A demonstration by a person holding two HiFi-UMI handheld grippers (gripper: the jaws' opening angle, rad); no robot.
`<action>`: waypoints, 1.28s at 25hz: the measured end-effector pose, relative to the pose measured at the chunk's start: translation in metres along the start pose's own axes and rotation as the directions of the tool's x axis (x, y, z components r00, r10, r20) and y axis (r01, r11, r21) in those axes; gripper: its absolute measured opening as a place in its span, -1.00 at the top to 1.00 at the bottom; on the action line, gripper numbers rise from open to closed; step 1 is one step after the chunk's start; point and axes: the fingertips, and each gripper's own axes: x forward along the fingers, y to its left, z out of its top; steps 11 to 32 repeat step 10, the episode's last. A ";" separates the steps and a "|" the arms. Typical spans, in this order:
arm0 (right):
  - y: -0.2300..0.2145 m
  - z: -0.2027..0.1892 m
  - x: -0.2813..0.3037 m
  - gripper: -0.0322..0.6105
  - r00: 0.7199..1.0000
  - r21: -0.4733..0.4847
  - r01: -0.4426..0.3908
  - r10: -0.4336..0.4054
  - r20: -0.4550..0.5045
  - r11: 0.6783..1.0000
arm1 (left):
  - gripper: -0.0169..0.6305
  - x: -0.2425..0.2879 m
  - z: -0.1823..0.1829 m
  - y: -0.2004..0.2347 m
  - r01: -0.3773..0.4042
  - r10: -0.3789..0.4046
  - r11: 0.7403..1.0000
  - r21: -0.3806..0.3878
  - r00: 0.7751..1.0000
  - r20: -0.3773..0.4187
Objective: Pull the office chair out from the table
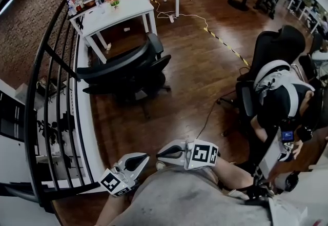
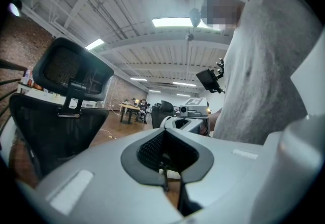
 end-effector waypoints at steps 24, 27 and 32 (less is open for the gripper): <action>-0.006 0.001 0.008 0.89 1.000 -0.005 0.008 -0.008 0.000 1.000 | 0.95 -0.009 -0.002 0.008 -0.005 0.005 1.000 -0.003 1.000 -0.005; -0.006 0.001 0.008 0.89 1.000 -0.005 0.008 -0.008 0.000 1.000 | 0.95 -0.009 -0.002 0.008 -0.005 0.005 1.000 -0.003 1.000 -0.005; -0.006 0.001 0.008 0.89 1.000 -0.005 0.008 -0.008 0.000 1.000 | 0.95 -0.009 -0.002 0.008 -0.005 0.005 1.000 -0.003 1.000 -0.005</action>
